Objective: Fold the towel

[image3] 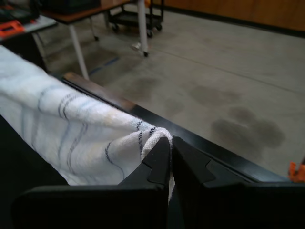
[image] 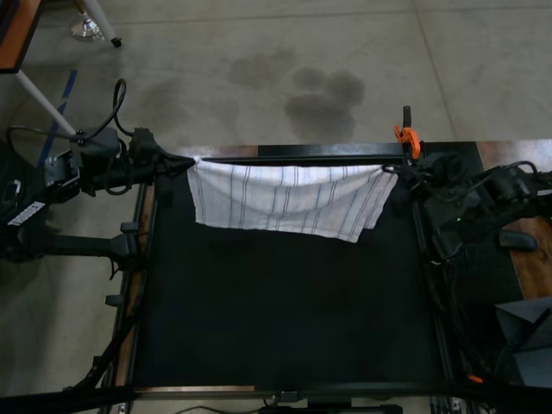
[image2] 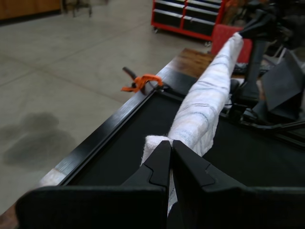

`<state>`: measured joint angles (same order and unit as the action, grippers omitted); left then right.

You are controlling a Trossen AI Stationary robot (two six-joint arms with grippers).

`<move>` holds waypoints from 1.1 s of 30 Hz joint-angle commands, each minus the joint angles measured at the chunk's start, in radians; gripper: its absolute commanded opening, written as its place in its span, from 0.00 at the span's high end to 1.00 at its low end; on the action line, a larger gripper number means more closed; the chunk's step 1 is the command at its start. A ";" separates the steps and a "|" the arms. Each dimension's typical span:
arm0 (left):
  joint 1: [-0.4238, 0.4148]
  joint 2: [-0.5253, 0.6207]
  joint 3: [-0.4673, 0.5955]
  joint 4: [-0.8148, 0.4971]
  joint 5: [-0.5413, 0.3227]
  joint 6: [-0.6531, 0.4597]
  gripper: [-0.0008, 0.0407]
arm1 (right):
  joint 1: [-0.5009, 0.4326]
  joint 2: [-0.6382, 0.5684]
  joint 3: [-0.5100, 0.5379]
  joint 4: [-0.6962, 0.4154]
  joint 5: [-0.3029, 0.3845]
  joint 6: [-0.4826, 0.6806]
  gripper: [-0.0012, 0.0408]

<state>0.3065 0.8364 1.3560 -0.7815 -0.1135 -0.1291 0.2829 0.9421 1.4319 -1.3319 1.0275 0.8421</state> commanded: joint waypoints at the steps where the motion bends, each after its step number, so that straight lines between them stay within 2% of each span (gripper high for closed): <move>1: -0.017 -0.029 -0.049 0.060 0.001 0.002 0.98 | 0.000 -0.018 -0.002 0.032 -0.010 -0.039 0.97; 8: -0.060 -0.130 -0.222 0.211 0.012 0.005 0.98 | 0.000 -0.076 -0.062 0.171 -0.113 -0.178 0.97; 13: -0.099 -0.183 -0.320 0.325 0.012 -0.006 0.98 | 0.000 -0.131 -0.159 0.275 -0.142 -0.234 0.97; 18: -0.109 -0.201 -0.383 0.346 0.011 -0.024 0.98 | 0.000 -0.197 -0.266 0.362 -0.150 -0.253 0.97; 25: -0.122 -0.214 -0.409 0.375 0.010 -0.023 0.98 | -0.019 -0.279 -0.339 0.371 -0.145 -0.253 0.97; 33: -0.122 -0.308 -0.420 0.354 -0.019 -0.024 0.98 | -0.024 -0.383 -0.349 0.371 -0.145 -0.275 0.97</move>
<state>0.1837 0.5388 0.9421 -0.4225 -0.1280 -0.1539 0.2584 0.5667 1.0836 -0.9596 0.8814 0.5701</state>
